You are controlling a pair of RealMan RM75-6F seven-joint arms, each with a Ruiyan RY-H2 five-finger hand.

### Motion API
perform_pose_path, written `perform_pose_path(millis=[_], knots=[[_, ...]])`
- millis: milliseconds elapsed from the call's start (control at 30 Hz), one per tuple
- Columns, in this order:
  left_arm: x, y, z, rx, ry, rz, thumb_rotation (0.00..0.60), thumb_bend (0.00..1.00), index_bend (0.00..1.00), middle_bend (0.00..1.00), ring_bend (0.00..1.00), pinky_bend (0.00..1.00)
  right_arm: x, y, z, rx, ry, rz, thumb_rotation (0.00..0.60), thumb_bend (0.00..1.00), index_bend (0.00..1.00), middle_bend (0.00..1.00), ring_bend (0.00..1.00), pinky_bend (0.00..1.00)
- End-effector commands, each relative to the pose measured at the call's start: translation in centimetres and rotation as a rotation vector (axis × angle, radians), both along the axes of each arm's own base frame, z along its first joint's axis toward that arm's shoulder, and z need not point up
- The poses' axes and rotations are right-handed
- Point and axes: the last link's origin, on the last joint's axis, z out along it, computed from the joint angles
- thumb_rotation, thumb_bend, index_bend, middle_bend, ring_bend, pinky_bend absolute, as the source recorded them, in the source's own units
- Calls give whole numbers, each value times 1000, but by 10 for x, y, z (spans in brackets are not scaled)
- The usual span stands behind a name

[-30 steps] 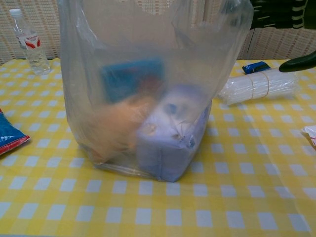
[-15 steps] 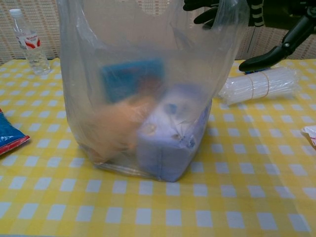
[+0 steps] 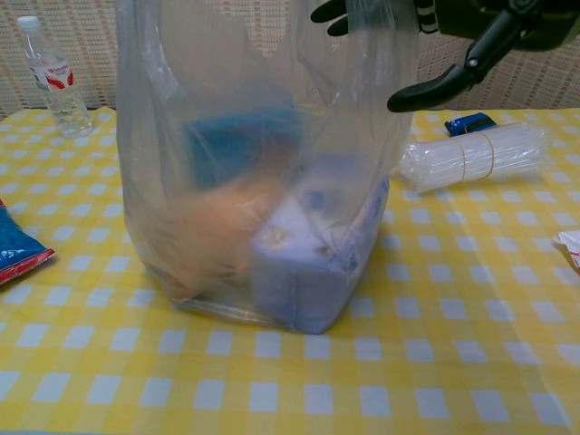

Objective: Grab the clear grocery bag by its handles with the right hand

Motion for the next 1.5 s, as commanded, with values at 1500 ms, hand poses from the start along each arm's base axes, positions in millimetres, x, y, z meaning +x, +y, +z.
perform_pose_path(millis=[1500], knots=[[3,-7,12,32,-36,-24,600,193,8,182,113,14,47,-16,-62,237,-152,-57,600,239,19,0,104,0]])
